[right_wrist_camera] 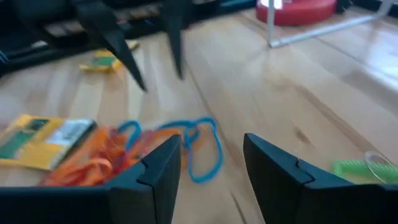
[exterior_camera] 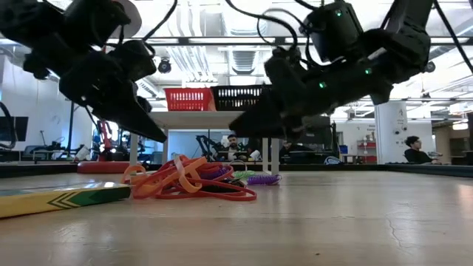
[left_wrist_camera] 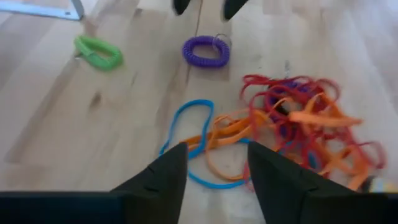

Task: Pick & Place Office Desk Supplies
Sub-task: Put the blue rubber band into the black bin on the shelf

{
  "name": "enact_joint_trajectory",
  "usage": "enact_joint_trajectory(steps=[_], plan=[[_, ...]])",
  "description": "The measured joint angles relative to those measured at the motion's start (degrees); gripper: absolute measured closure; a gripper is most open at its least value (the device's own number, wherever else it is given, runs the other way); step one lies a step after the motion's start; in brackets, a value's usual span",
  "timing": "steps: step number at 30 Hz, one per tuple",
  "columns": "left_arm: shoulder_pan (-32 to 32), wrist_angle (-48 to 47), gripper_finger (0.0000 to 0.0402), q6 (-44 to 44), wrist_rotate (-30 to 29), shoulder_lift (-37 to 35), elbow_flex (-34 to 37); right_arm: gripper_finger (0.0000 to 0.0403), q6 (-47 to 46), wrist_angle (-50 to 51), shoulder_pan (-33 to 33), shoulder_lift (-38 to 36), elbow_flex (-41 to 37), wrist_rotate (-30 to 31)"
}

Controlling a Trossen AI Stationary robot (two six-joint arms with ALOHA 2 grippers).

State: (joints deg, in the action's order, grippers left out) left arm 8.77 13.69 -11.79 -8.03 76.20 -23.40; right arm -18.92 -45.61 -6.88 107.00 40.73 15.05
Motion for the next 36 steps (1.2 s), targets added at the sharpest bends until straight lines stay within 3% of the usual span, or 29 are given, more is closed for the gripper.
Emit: enact_joint_trajectory(steps=[6,15,24,28,36], plan=[[-2.7,0.3,0.0207,12.8,1.9,0.2,0.1,0.0248,2.3,0.9,-0.4,-2.9,-0.2,-0.1],[-5.9,6.3,0.0218,17.6,9.5,8.3,0.0,0.0259,2.8,0.7,-0.5,-5.7,-0.5,0.0],[-5.9,7.0,0.0223,22.0,7.0,18.4,-5.8,0.0262,1.9,1.3,-0.5,-5.7,-0.5,0.1],[-5.9,4.6,0.026,22.1,7.7,20.2,-8.2,0.0262,1.0,1.9,-0.5,-5.7,-0.5,0.1],[-5.9,0.9,0.039,21.5,7.7,17.2,-9.8,0.0269,1.1,2.2,-0.5,-5.7,-0.5,0.1]])
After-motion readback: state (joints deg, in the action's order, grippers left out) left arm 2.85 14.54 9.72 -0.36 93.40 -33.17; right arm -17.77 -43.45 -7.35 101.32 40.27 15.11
